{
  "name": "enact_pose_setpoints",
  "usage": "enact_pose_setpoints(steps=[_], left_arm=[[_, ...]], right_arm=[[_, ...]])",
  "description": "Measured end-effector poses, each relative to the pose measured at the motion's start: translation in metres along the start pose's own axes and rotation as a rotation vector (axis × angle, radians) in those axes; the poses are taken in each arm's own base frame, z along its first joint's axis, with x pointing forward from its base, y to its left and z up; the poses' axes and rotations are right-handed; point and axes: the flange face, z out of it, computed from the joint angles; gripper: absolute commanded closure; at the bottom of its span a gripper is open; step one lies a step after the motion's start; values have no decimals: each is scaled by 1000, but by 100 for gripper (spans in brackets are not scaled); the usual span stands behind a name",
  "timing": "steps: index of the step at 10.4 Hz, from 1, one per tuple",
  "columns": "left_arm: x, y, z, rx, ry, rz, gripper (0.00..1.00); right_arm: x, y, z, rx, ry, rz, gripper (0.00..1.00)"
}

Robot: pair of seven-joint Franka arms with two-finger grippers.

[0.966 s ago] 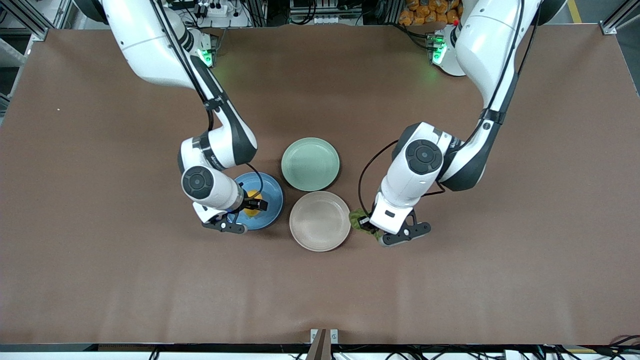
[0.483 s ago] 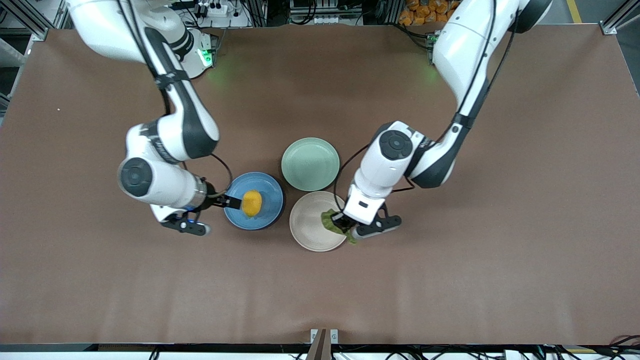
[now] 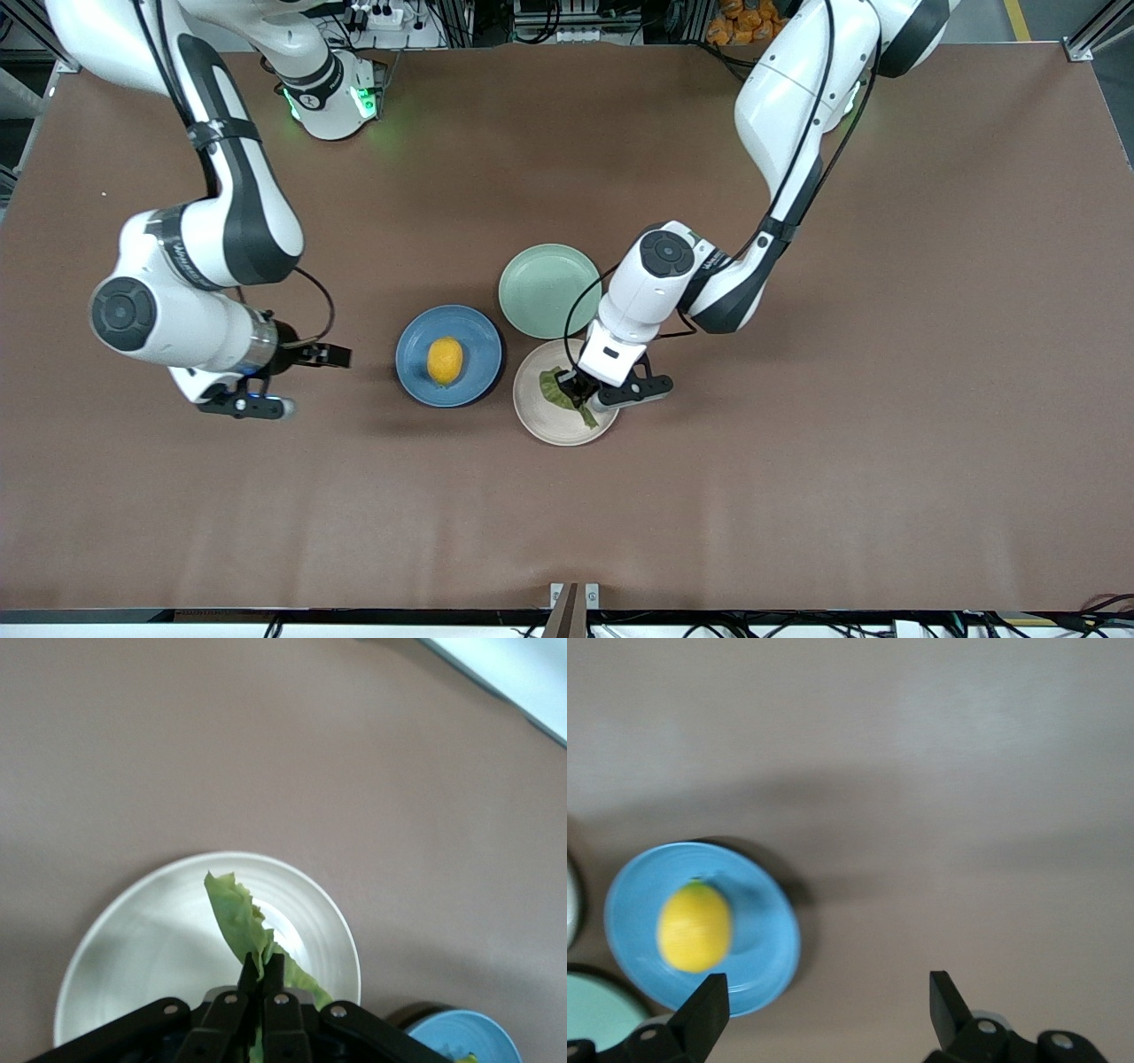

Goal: Place lemon and lettuce in plates
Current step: 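Lower the lettuce onto the cream plate while the right gripper withdraws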

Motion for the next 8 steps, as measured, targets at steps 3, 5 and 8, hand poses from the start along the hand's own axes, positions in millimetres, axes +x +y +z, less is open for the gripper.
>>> enact_pose_setpoints(steps=[3, 5, 8], left_arm=[[-16, 4, 8, 6, -9, 17, 0], [-16, 4, 9, 7, -6, 19, 0], [3, -2, 2, 8, 15, 1, 0]], right_arm=[[-5, 59, -21, -11, 18, -45, 0], [-14, 86, -39, -41, 40, -59, 0], [-39, 109, -70, -63, 68, -57, 0]])
